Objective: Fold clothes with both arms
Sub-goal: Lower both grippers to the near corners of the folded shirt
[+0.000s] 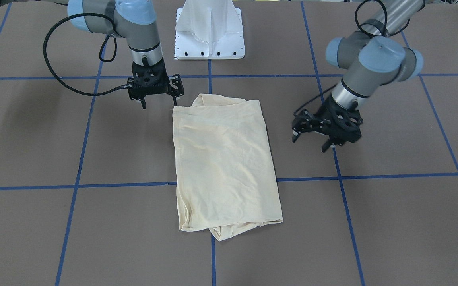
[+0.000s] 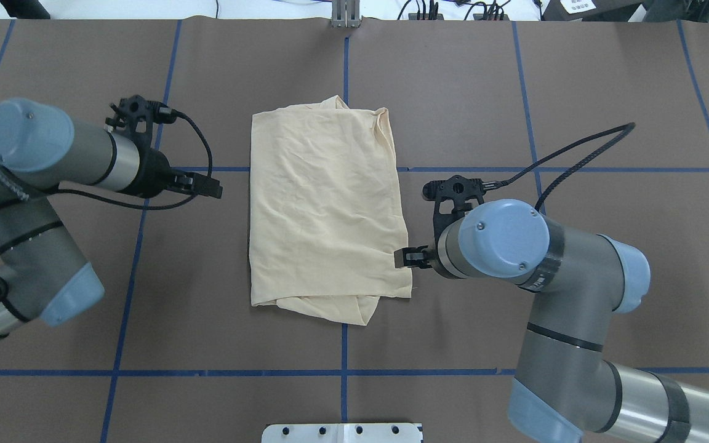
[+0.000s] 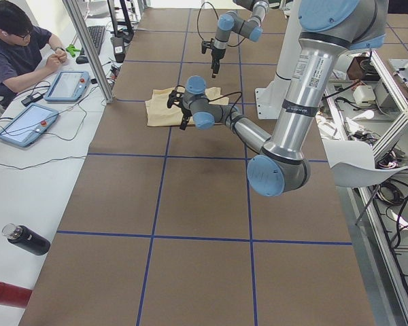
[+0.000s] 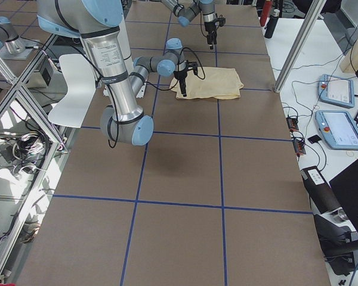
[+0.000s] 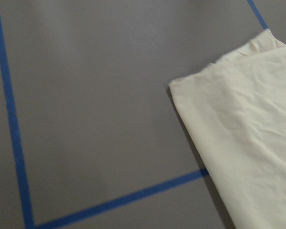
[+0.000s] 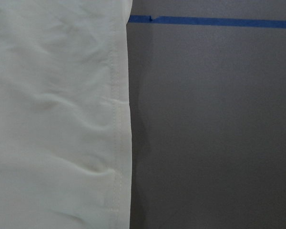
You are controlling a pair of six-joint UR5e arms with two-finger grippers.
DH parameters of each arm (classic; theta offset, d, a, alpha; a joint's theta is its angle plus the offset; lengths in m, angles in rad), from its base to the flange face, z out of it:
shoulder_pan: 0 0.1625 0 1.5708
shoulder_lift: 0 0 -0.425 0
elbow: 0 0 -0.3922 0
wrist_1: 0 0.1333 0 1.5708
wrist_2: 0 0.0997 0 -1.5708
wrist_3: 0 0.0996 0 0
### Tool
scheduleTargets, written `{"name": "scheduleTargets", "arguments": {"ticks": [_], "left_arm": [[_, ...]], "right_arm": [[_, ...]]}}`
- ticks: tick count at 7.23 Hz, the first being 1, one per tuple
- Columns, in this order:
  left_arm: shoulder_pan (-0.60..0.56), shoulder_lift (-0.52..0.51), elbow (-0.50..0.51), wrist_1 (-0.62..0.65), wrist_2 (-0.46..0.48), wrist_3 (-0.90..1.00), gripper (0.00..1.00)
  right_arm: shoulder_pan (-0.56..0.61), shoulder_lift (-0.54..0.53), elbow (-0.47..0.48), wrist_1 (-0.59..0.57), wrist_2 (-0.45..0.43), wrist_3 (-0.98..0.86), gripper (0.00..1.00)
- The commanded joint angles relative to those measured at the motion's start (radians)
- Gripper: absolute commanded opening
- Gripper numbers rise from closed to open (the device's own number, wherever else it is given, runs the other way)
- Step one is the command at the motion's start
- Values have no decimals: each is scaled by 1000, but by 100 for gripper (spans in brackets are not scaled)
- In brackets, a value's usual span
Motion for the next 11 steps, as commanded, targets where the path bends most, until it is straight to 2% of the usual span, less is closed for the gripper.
{"name": "scheduleTargets", "arguments": {"ticks": [1,2,5,6,11], "left_arm": [[199,33,-65,0,132,-256,100],[254,25,-62,0,182,-339,97],[272,-19,-34,3,188,-357,64],[272,-36,-2,3,189,-357,63],[298,-31,18,3,189,-354,63]], "right_arm": [[0,-72,24,113,22,46,100],[0,-70,22,113,22,47,100],[-5,-67,16,112,20,47,100],[-5,-67,16,112,20,47,100],[-6,-66,15,112,20,49,100]]}}
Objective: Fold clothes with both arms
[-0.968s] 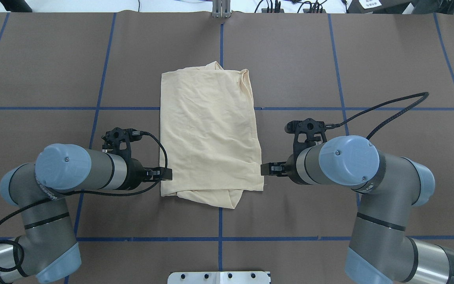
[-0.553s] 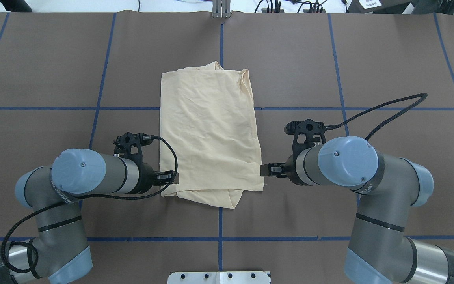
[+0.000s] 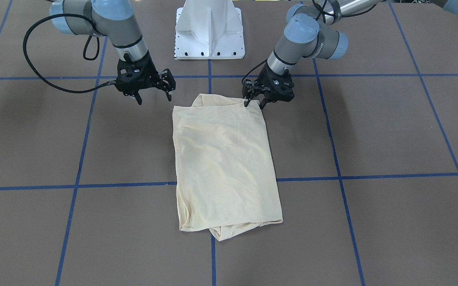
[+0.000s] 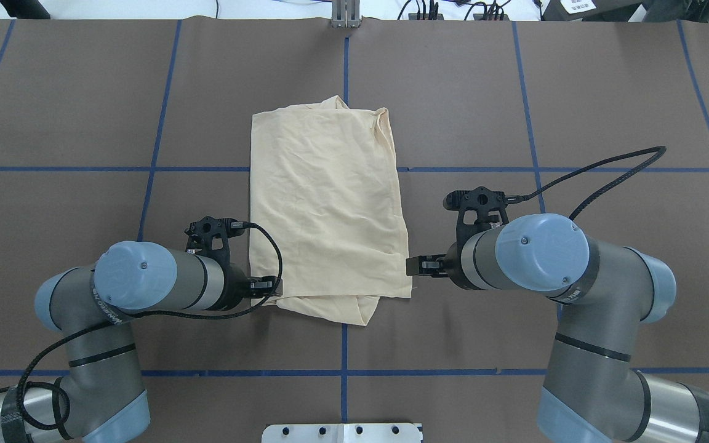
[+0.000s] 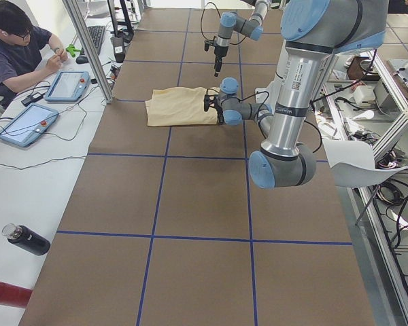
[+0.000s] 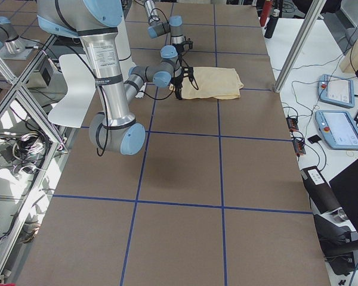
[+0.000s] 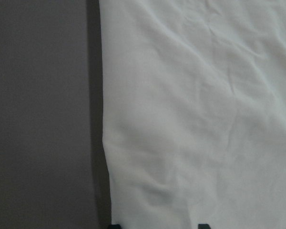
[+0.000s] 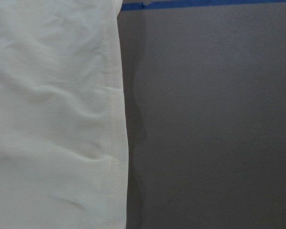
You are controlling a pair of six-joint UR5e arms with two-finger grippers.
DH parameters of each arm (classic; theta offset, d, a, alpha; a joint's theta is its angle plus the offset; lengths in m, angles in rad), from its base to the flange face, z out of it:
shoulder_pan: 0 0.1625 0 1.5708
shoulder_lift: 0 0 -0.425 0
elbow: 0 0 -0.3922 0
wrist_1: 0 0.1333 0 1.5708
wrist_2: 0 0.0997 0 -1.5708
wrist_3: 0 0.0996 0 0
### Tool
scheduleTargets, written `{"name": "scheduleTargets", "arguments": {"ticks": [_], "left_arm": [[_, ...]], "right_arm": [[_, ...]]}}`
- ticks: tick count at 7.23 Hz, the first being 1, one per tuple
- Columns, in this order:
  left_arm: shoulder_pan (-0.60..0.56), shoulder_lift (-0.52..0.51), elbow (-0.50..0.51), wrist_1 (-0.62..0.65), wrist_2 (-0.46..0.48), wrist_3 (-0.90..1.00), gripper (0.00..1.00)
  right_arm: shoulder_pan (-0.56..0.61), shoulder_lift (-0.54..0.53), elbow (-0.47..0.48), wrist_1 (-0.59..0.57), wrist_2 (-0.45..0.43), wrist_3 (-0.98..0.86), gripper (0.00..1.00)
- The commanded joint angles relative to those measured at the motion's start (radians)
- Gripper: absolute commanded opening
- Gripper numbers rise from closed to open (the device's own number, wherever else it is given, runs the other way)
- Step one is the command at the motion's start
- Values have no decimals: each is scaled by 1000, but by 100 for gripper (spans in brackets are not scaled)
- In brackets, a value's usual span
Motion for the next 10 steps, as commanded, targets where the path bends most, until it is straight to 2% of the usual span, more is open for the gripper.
{"name": "scheduleTargets", "arguments": {"ticks": [1,2,3,4,6,8,10], "left_arm": [[3,0,4,1,-1,-1,58],[3,-5,3,1,-3,-2,25],[3,-3,1,1,-3,-2,0],[3,-2,0,1,-4,-1,0],[3,0,-5,1,-4,2,0],[3,3,-11,1,-4,2,0],[3,1,-13,1,-4,1,0]], "right_arm": [[-2,1,0,0,0,0,100],[-3,1,0,0,0,0,100],[-6,6,-3,-1,-2,1,100],[-18,12,-9,-2,-5,34,100],[-58,61,-38,-11,-9,296,95],[-74,163,-147,-15,-18,540,92],[-78,223,-228,-18,-37,701,81]]}}
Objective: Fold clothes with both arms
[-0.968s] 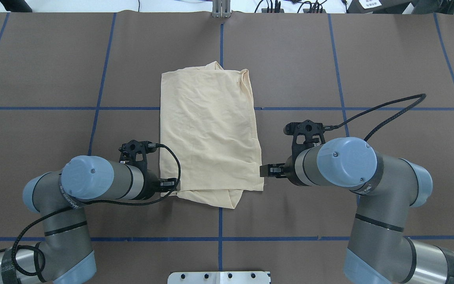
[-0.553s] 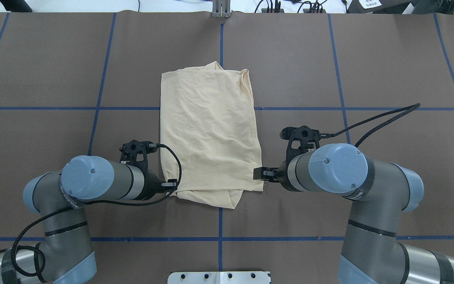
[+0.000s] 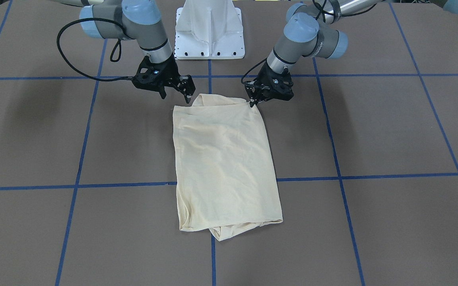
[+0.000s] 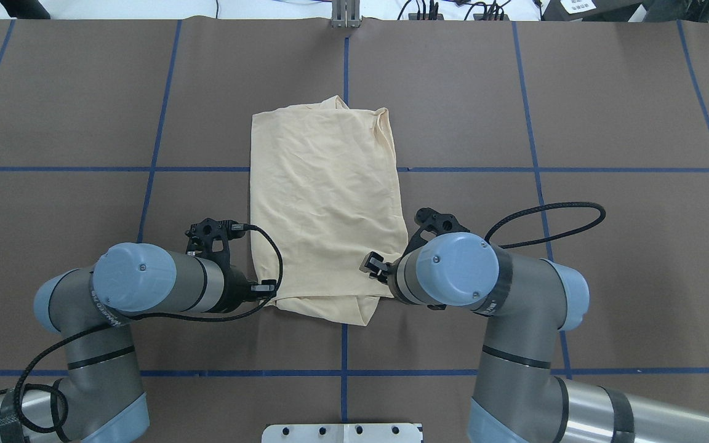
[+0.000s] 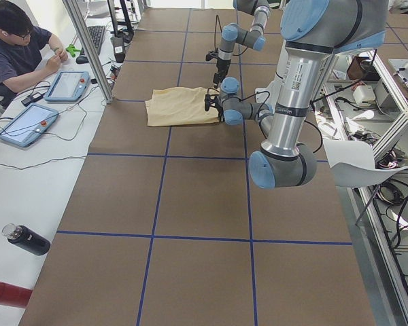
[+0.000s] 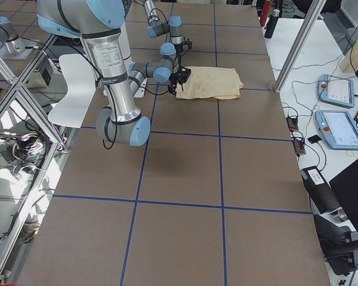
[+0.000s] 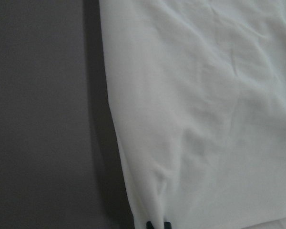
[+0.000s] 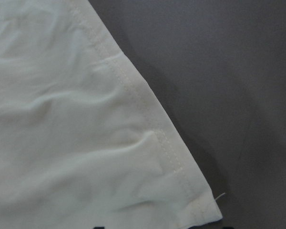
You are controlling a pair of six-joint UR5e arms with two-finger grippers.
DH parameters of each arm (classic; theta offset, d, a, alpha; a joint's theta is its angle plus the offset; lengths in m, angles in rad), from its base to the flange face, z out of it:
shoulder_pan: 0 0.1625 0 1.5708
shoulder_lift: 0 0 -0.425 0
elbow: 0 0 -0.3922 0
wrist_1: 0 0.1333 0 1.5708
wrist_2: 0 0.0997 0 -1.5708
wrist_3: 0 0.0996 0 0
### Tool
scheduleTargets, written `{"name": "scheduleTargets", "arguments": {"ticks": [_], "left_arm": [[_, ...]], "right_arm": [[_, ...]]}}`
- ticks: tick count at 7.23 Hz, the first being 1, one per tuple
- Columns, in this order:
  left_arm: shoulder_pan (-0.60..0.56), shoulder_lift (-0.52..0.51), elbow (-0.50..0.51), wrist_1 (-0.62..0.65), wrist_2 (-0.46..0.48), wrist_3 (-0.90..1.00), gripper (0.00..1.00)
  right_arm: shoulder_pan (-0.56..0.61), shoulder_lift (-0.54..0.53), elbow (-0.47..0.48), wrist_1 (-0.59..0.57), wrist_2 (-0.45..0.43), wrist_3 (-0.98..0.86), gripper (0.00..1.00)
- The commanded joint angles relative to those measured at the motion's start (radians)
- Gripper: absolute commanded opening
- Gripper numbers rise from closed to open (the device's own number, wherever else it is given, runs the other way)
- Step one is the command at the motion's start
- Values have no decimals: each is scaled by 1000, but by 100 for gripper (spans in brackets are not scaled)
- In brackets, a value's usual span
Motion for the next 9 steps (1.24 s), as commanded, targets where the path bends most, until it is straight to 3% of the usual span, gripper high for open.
{"name": "scheduleTargets", "arguments": {"ticks": [1,6,9], "left_arm": [[0,-1,-3,0,0,-1,0],[0,-1,-6,0,0,-1,0],[0,2,-7,0,-2,-1,0]], "right_arm": [[-5,68,-82,-25,-14,163,77],[-46,85,-88,-99,-63,188,73],[-52,90,-90,-97,-65,199,55]]}}
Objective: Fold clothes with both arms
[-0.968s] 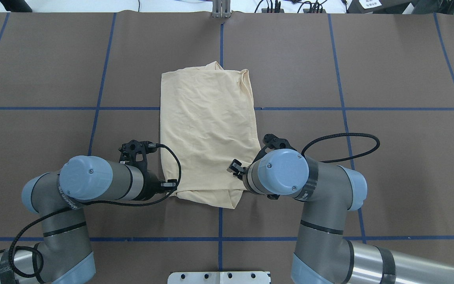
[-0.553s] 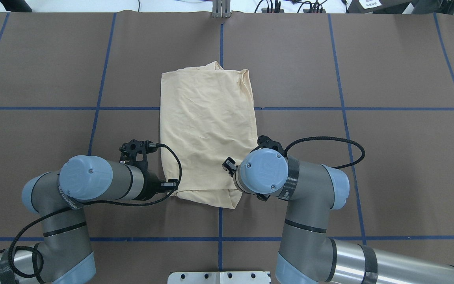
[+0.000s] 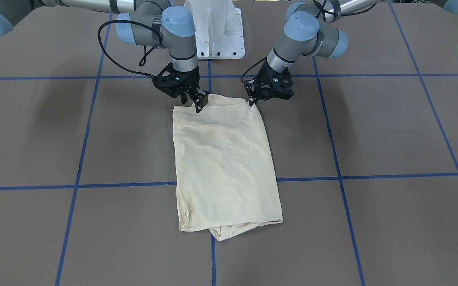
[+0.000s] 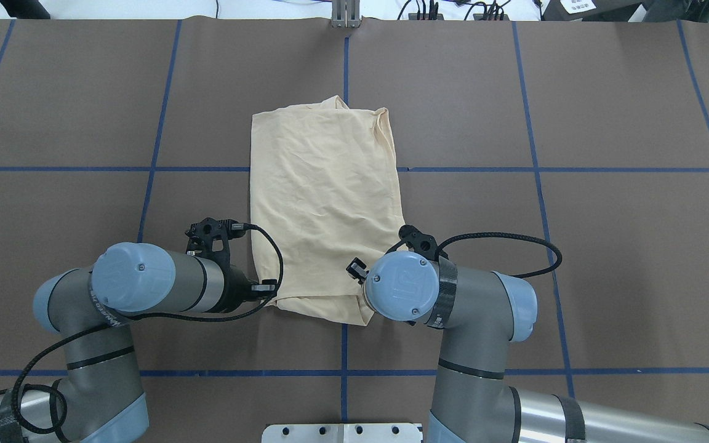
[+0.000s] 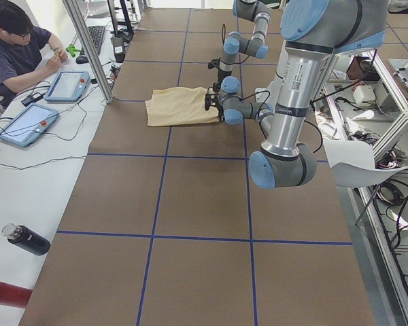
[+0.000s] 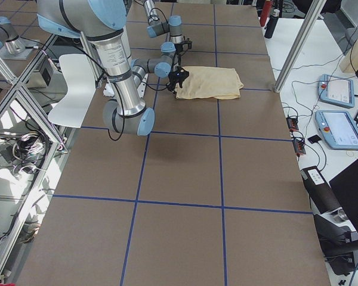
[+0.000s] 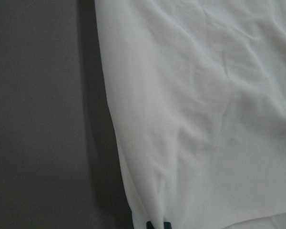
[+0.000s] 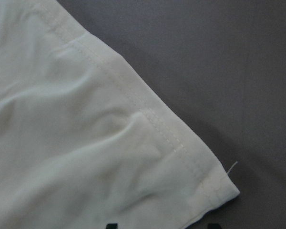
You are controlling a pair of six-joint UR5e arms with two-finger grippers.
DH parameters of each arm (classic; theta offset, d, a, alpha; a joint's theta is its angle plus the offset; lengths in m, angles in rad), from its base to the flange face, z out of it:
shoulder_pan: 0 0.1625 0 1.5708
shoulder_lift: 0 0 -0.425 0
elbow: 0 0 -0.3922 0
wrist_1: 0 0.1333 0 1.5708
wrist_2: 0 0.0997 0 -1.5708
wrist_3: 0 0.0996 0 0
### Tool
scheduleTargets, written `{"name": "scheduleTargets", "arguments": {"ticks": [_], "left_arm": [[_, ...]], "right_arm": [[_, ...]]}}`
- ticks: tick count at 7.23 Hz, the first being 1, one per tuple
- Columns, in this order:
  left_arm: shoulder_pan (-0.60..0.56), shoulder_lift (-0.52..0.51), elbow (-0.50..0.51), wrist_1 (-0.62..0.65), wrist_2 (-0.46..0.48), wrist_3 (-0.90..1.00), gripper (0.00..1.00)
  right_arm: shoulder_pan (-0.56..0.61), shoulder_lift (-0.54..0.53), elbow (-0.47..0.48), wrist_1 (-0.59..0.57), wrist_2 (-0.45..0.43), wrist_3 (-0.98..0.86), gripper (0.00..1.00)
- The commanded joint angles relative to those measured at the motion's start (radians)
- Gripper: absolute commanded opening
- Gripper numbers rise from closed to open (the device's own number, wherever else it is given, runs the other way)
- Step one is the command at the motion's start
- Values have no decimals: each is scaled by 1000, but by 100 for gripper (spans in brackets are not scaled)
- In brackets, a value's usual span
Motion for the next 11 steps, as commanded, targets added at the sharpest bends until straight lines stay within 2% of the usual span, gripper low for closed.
{"name": "scheduleTargets", "arguments": {"ticks": [1,2,3,4,5,6,11], "left_arm": [[0,3,-3,0,-1,2,0],[0,5,-7,0,-1,2,0],[0,6,-9,0,-1,2,0],[0,6,-10,0,-1,2,0],[0,8,-10,0,-1,2,0],[0,6,-10,0,-1,2,0],[0,8,-32,2,-1,5,0]], "right_arm": [[-3,3,-10,6,-2,3,54],[-3,8,-22,8,-2,3,53],[-3,10,-23,8,-2,3,48],[-3,11,-23,8,-2,3,46],[-3,13,-23,8,-2,3,30],[-3,22,-24,5,-2,8,0],[0,16,-9,6,-2,3,0]]}}
